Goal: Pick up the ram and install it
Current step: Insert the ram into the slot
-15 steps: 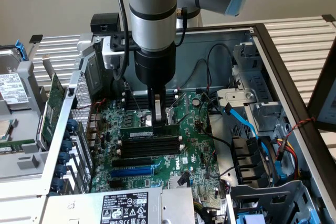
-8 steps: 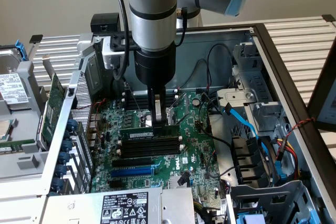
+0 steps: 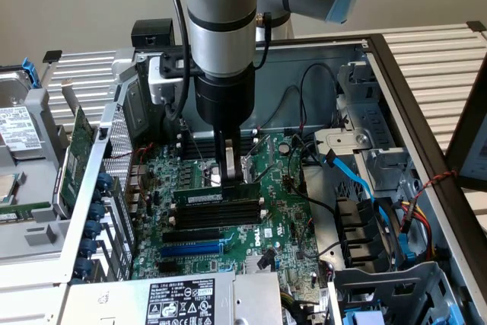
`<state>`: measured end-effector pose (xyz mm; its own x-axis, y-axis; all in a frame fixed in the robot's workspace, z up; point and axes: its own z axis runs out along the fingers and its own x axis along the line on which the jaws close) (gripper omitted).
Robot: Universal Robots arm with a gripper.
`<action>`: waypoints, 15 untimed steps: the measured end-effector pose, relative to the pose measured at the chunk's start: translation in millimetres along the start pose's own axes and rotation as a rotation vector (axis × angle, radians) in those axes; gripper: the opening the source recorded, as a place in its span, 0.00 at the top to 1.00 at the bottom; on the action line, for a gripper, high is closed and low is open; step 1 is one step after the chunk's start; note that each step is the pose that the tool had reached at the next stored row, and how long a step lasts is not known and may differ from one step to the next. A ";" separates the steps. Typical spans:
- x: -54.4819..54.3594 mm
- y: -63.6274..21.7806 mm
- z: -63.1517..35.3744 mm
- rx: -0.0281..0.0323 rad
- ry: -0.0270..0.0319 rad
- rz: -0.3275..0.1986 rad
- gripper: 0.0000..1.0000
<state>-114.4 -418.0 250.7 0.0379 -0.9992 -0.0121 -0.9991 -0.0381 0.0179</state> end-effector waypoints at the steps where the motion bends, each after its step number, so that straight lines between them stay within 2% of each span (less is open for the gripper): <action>1: 0.0 0.0 0.1 -0.0001 0.0001 0.001 0.87; 5: 0.3 0.0 0.5 -0.0018 -0.0020 0.003 0.87; 15: 0.7 -0.1 4.7 -0.0020 -0.0020 0.004 0.87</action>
<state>-114.4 -418.7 245.9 0.0335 -0.9993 -0.0140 -0.9992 -0.0337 0.0200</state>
